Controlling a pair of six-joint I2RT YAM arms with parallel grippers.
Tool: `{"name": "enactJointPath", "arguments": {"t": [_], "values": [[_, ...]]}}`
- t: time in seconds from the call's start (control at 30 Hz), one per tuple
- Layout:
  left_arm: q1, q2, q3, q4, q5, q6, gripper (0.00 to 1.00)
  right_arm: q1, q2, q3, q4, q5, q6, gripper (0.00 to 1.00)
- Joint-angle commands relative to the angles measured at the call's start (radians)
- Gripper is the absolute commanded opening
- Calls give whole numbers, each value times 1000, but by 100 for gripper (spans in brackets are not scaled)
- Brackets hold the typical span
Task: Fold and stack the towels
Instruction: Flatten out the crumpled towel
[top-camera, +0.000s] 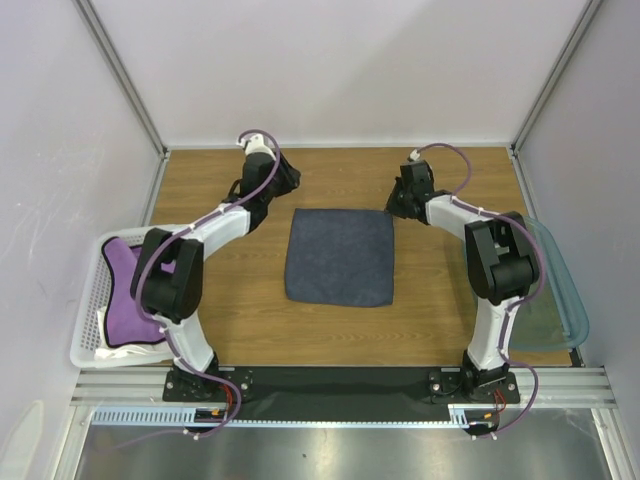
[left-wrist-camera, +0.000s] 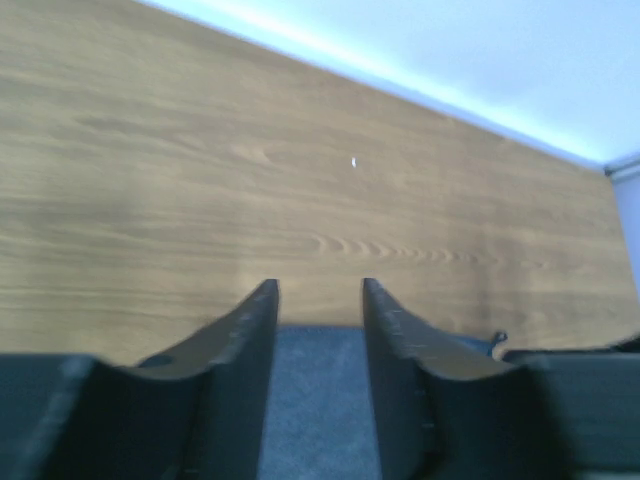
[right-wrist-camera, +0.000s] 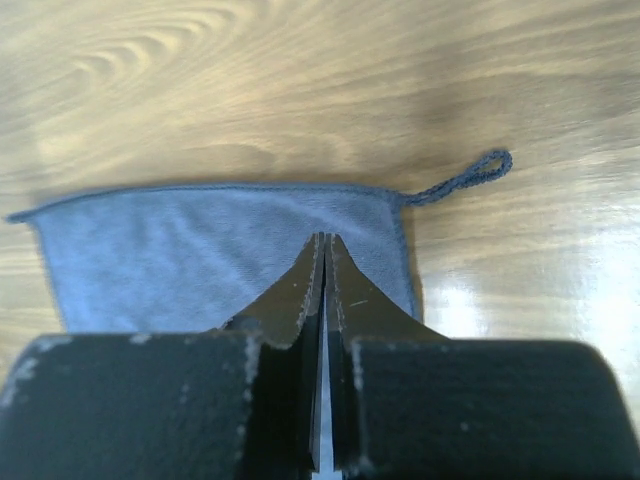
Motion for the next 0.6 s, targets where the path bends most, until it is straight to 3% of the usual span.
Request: {"name": "enactJointPath", "arguments": {"t": [0.0,0.23,0.57], "values": [[-13,50,-20,22,51,-6,41,-1,54,47,17,-36,-16,0],[-10,146,11,24,62,-42,31,-4,105,66,16,-20,-27,0],[-10,272,60,16,86,-84,27,-20,170,116,8,-22,-30,0]]}}
